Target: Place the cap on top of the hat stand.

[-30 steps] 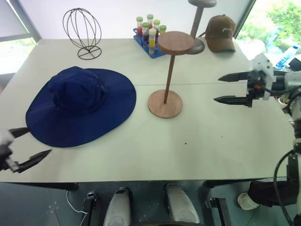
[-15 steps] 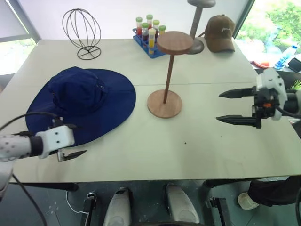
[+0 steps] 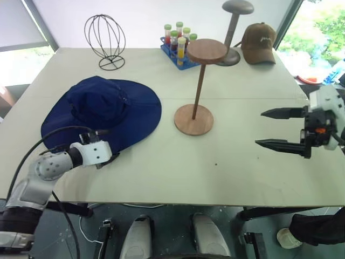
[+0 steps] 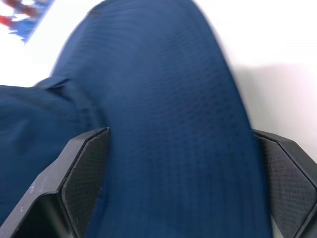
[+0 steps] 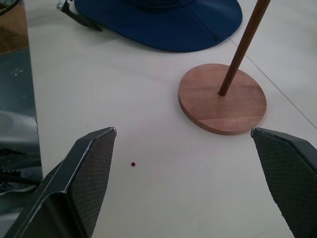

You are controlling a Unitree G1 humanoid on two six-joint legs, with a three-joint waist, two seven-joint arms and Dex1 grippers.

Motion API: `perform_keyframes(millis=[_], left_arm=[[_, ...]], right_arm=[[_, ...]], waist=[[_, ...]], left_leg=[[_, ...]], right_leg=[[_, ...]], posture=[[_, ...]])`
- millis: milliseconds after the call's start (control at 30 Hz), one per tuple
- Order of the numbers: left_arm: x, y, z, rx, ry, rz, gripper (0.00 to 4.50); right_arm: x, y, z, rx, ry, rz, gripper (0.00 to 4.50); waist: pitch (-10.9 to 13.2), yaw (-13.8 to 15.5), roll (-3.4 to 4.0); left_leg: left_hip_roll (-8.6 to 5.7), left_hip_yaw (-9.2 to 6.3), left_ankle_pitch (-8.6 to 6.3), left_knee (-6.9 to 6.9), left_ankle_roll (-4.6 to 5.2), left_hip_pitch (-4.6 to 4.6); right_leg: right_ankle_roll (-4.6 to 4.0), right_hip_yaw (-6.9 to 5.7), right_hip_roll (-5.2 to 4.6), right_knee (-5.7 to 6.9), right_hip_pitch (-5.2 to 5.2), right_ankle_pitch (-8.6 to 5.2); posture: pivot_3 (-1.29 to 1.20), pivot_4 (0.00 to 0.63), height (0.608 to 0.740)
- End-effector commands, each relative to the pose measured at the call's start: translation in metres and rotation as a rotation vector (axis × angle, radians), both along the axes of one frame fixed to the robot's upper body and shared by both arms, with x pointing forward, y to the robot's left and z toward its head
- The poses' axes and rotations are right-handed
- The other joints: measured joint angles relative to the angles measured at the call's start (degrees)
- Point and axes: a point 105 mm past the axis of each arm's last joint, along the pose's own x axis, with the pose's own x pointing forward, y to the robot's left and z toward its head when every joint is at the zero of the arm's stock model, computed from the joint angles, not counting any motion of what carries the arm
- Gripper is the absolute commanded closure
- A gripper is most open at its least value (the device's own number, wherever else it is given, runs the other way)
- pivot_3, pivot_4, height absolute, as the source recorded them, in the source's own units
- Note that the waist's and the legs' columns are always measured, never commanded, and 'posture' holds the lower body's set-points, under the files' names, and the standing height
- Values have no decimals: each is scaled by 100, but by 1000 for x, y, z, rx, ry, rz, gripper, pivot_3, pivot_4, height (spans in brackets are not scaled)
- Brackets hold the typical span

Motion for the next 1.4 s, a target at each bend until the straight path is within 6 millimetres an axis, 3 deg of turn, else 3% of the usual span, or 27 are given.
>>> perform_keyframes(millis=[33,300,533,667,800,833,933,1067,1300,1400], left_arm=[[5,16,-17,136,-58,85,38],[30,50,-19,291,-179,269,38],[40,52,-17,260,-169,283,38],[40,54,-12,207,-142,296,1794],[44,61,2,174,-138,326,3923],[46,64,9,156,-134,340,4429],[55,74,33,-10,-81,436,4476],[65,68,76,-208,-41,459,4476],[77,31,184,-563,-62,364,4476],[79,14,213,-615,-84,308,4476]], right_arm=[[-4,1,12,-6,-51,6,0],[3,6,11,-6,-63,25,0],[8,10,10,-10,-66,47,0],[9,8,12,-7,-74,45,0],[14,6,18,40,-61,17,0],[11,7,19,47,-50,32,0],[14,5,21,21,-95,19,0],[17,0,20,3,-129,2,0],[21,-17,31,2,-180,-55,0],[21,-22,36,4,-196,-65,0]], waist=[[-1,-9,1],[-11,-53,15],[-14,-36,21],[-14,-54,18],[-14,-68,18],[-13,-67,18],[-9,-49,10],[0,-24,-5],[19,-25,-40],[19,-36,-39]], left_leg=[[0,0,0,-3,0,5],[0,-2,0,-7,0,28],[1,-2,0,-19,0,28],[1,-2,0,-18,0,27],[3,-2,0,-21,0,18],[3,-2,0,-22,0,18],[2,-2,0,-23,0,1],[2,-9,1,-3,1,-67],[-4,-24,1,-2,1,-78],[-4,-24,1,-3,1,-75]], right_leg=[[0,0,0,0,3,0],[14,0,5,14,13,-10],[4,0,7,18,7,-8],[4,0,7,18,6,-8],[-6,0,8,21,-7,-5],[-6,0,9,21,-8,-5],[-3,0,9,21,-21,-6],[16,-4,11,26,-75,5],[29,-14,9,23,-72,2],[32,-13,8,23,-70,1]], posture=[[0,150,740],[0,150,740],[0,150,740],[0,150,740],[0,150,740],[0,150,740],[0,150,740],[0,150,740],[0,150,740],[0,150,740]])
